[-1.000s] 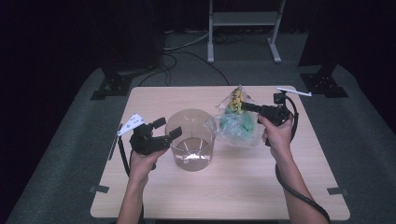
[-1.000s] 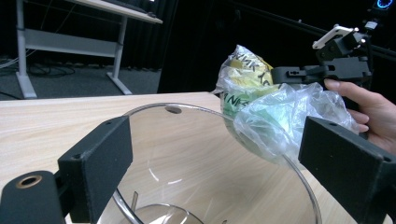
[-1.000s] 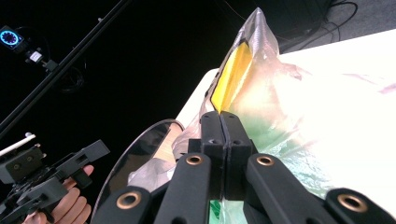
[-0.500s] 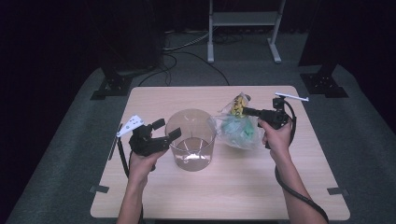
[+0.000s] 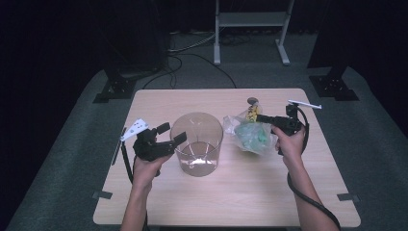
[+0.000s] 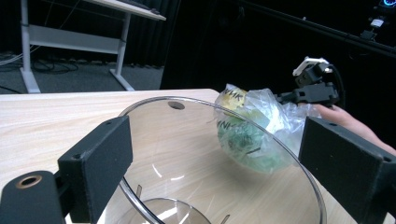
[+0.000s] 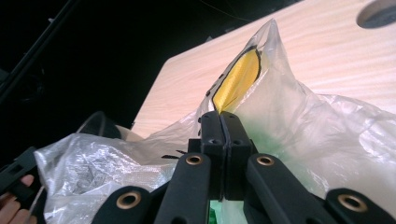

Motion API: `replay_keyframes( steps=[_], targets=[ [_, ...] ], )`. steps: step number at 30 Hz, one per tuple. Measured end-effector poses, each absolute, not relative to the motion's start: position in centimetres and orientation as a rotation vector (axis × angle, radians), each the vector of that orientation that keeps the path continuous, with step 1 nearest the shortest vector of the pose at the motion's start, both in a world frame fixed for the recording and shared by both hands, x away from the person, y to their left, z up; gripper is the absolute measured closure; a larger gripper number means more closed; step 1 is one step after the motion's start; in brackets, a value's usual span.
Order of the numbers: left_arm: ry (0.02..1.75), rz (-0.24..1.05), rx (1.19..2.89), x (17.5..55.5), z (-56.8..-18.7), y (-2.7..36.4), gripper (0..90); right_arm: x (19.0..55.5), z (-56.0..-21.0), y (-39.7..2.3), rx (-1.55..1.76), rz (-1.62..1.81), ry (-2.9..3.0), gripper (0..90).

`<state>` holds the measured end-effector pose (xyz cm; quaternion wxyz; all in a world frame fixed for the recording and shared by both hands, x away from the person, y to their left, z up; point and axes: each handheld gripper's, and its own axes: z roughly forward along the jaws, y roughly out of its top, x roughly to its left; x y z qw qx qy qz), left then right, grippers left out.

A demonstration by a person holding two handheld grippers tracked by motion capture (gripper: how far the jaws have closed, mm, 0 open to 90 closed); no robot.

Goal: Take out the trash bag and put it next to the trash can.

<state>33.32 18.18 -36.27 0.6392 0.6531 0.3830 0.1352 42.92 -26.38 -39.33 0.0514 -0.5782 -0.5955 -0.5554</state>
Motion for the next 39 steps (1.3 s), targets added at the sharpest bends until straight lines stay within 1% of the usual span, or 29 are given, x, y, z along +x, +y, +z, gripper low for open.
replay_keyframes(
  steps=[11, 21, 23, 27, 30, 33, 37, 39],
  targets=[
    [0.875, 0.309, 1.494, 33.4, -36.4, 18.2, 8.7, 43.4, -42.1, -25.8, -1.806, -1.605, -1.824, 88.4],
    [0.876, 0.306, 1.494, 33.4, -36.4, 18.1, 8.7, 43.4, -42.2, -24.2, -1.76, -1.597, -1.855, 87.8],
    [0.876, 0.304, 1.494, 33.4, -36.4, 18.2, 8.7, 43.4, -42.3, -23.9, -1.748, -1.59, -1.868, 86.5],
    [0.881, 0.305, 1.49, 33.4, -36.4, 18.3, 8.7, 43.3, -42.3, -23.7, -1.736, -1.6, -1.878, 80.6],
    [0.878, 0.297, 1.489, 33.5, -36.5, 18.3, 8.7, 43.1, -42.1, -23.9, -1.744, -1.616, -1.901, 73.6],
    [0.887, 0.299, 1.489, 33.4, -36.5, 18.5, 8.7, 42.8, -41.7, -24.1, -1.737, -1.637, -1.923, 64.5],
    [0.894, 0.3, 1.483, 33.4, -36.6, 18.6, 8.7, 42.5, -41.2, -24.5, -1.735, -1.656, -1.95, 56.6],
    [0.892, 0.299, 1.486, 33.4, -36.6, 18.5, 8.7, 42.3, -41.0, -24.7, -1.753, -1.668, -1.966, 50.1]
  ],
)
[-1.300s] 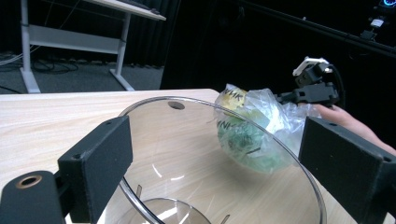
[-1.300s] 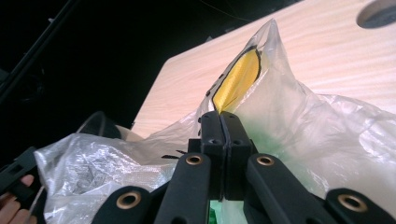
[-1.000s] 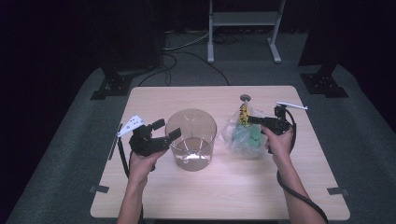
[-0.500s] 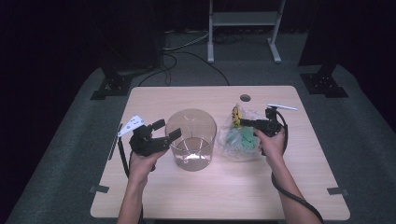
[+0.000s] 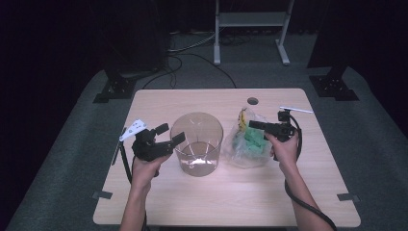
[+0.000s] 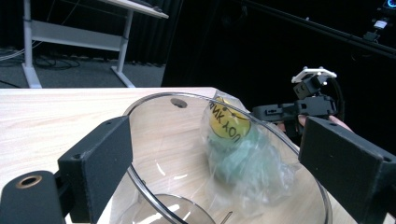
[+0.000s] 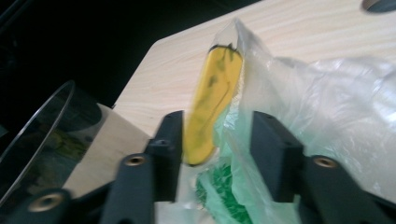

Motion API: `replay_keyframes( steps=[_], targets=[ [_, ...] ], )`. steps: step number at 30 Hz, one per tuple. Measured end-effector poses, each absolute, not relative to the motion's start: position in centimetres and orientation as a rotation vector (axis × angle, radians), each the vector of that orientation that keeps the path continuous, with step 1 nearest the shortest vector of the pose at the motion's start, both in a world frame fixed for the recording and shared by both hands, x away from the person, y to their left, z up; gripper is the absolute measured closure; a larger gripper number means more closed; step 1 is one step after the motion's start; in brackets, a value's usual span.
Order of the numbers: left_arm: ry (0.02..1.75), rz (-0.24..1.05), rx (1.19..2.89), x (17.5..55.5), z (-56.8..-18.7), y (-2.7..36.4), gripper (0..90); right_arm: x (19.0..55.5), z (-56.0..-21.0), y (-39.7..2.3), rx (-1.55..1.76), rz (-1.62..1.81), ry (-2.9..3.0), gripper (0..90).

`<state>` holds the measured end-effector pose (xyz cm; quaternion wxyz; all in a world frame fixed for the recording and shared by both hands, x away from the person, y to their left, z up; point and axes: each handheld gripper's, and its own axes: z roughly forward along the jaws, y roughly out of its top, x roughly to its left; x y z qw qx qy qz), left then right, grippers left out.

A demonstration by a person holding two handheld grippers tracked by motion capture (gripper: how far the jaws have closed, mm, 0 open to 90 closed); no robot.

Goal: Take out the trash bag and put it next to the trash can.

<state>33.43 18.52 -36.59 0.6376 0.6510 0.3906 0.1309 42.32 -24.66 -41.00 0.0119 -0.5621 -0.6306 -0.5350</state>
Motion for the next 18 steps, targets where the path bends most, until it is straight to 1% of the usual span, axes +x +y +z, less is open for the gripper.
replay_keyframes(
  steps=[4, 11, 18],
  targets=[
    [0.889, 0.3, 1.497, 33.5, -36.6, 18.3, 8.7, 42.0, -40.7, -25.1, -1.771, -1.695, -1.978, 46.2],
    [0.903, 0.307, 1.505, 33.5, -36.7, 18.3, 8.7, 41.3, -40.2, -25.8, -1.757, -1.726, -1.98, 42.7],
    [0.901, 0.306, 1.506, 33.5, -36.7, 18.3, 8.7, 40.7, -39.8, -26.3, -1.739, -1.739, -1.999, 41.5]
  ],
)
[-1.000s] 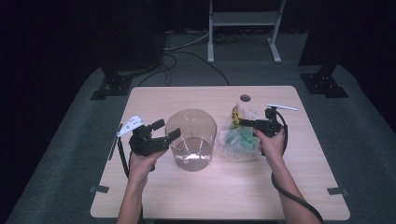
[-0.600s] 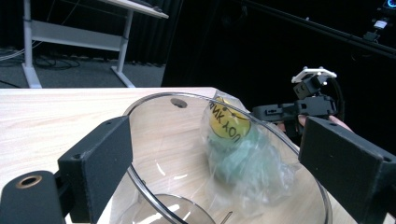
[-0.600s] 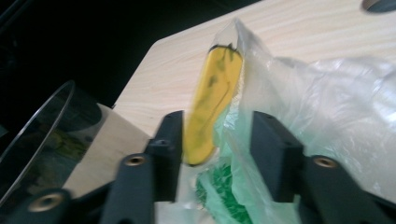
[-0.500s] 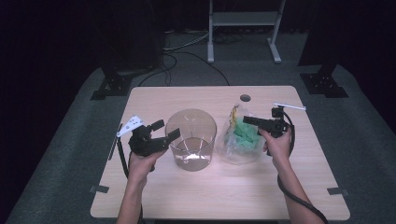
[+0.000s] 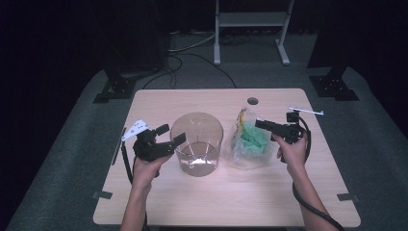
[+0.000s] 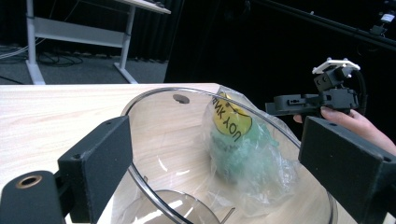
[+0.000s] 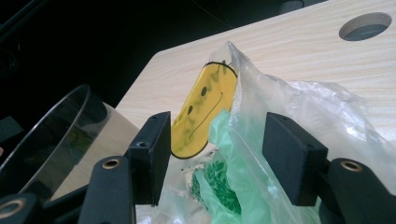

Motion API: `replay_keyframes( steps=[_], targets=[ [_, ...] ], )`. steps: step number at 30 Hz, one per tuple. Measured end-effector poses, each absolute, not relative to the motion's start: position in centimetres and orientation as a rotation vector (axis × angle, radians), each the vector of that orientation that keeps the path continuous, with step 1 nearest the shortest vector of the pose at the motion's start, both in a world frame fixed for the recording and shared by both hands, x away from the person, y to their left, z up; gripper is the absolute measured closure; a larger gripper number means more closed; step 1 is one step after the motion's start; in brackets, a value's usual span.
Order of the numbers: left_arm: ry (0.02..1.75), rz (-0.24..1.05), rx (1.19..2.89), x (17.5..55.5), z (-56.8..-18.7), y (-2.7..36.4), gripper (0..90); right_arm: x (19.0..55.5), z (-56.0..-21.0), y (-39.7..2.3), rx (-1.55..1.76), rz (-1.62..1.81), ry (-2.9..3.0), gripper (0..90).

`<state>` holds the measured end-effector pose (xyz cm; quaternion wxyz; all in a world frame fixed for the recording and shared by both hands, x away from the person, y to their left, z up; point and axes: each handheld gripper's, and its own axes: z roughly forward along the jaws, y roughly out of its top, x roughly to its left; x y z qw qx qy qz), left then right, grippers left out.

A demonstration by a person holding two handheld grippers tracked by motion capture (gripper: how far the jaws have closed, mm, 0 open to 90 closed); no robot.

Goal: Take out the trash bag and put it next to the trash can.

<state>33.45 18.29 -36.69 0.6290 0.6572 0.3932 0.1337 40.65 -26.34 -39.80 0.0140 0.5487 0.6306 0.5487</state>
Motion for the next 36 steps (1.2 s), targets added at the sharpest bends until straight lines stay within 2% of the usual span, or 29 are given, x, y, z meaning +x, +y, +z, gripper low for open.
replay_keyframes(
  steps=[36],
  targets=[
    [0.906, 0.309, 1.507, 33.5, -36.8, 18.4, 8.7, 38.3, -39.7, -29.7, 1.681, 1.673, 1.973, 40.4]
  ],
)
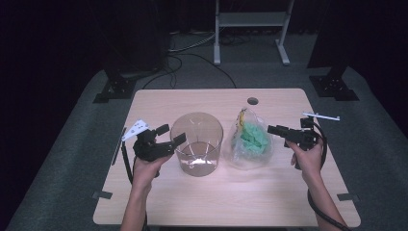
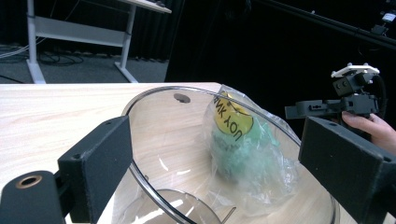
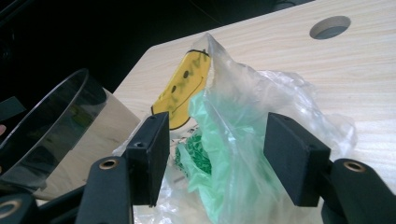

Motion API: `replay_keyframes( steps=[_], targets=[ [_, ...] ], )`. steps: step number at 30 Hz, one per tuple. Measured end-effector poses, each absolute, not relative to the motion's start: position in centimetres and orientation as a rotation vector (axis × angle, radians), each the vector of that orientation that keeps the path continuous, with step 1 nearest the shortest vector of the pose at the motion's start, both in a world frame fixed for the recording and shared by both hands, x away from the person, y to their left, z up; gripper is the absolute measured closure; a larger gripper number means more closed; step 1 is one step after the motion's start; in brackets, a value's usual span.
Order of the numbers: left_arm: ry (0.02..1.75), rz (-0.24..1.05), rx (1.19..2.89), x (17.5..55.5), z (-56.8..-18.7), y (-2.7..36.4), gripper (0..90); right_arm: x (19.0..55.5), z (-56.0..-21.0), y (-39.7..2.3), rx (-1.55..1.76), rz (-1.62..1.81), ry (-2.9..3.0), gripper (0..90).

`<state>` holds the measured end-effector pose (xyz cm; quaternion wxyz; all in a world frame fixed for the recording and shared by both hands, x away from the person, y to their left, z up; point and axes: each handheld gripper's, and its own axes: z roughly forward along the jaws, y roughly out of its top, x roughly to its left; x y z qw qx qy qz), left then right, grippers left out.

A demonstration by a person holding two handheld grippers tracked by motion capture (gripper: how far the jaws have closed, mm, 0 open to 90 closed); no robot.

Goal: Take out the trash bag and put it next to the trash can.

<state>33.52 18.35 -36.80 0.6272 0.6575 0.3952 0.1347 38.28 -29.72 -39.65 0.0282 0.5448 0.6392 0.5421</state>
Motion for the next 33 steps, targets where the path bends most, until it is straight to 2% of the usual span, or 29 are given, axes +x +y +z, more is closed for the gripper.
replay_keyframes(
  steps=[33],
  targets=[
    [0.908, 0.305, 1.512, 33.6, -37.0, 18.2, 8.7, 36.4, -41.4, -31.9, 1.718, 1.645, 1.979, 40.4]
  ],
)
